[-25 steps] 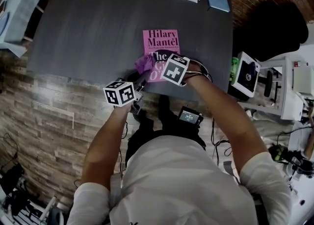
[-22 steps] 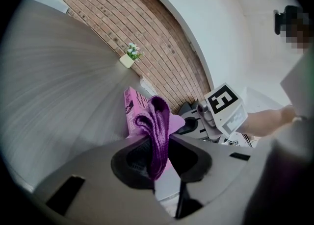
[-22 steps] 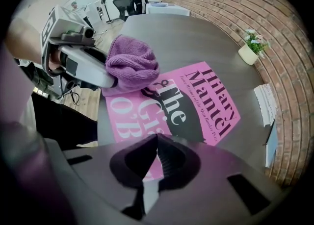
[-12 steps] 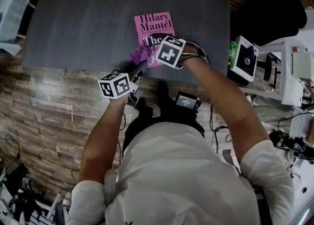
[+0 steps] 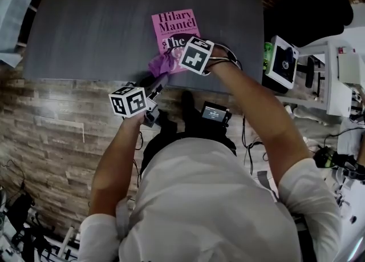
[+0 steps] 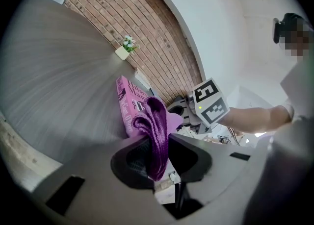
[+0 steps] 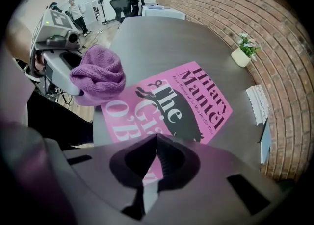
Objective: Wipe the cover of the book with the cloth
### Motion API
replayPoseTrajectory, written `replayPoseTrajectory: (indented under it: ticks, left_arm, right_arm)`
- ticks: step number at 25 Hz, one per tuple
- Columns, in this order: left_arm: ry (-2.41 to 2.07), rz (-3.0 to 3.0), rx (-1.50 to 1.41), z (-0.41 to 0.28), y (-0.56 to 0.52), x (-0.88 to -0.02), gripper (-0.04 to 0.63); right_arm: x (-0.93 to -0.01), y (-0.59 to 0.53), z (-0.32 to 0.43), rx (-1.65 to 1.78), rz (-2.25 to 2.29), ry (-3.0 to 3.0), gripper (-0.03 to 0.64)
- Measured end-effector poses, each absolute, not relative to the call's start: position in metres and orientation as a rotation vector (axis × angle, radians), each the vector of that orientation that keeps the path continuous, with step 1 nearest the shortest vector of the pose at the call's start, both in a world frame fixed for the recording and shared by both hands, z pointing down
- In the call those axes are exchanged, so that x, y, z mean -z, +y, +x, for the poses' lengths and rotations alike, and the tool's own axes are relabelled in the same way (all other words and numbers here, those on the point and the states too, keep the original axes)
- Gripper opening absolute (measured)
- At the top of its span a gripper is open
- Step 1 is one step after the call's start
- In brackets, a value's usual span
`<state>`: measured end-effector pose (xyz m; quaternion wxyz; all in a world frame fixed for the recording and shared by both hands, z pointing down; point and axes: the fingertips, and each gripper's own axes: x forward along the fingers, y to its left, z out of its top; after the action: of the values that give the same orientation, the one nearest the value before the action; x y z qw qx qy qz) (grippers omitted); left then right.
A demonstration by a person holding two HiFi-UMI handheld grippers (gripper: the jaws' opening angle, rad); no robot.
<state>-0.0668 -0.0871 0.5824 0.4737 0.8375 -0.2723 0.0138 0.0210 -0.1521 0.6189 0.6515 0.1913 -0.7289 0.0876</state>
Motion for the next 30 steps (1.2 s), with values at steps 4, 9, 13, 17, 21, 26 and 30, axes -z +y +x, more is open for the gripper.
replayPoseTrajectory:
  ticks: [4,9,13,17,21,26,30]
  left_arm:
    - [-0.613,2.051,-0.031,-0.07,-0.071,-0.578,0.086]
    - [-0.57,2.065,0.015,-0.07,-0.05,-0.562,0.086]
    - [-0.565,2.073,0.087,-0.075,-0.046,-0.542,0.086]
    - [-0.571,2.078,0.167,-0.083,-0.048,-0.521,0.086]
    - [-0.587,2.084,0.236,-0.095,-0.047,-0.5,0.089]
    - [-0.607,2.1,0.306,-0.109,-0.047,-0.477,0.089]
    - [-0.615,2.113,0.37,-0.121,-0.043,-0.455,0.088]
  right_arm:
    - [-0.617,-0.154,0.022,-0.196,0.504,-1.703,0.011]
    - [-0.61,-0.148,0.024,-0.275,0.617,-1.778,0.012]
    - [-0.596,-0.142,0.029,-0.375,0.733,-1.84,0.012]
    - [-0.576,-0.141,0.033,-0.44,0.837,-1.91,0.012]
    - [-0.555,-0.135,0.036,-0.44,0.923,-1.956,0.012]
    - [-0.53,-0.129,0.04,-0.5,1.024,-2.046,0.012]
    - [-0.503,-0.12,0.036,-0.501,1.095,-2.122,0.012]
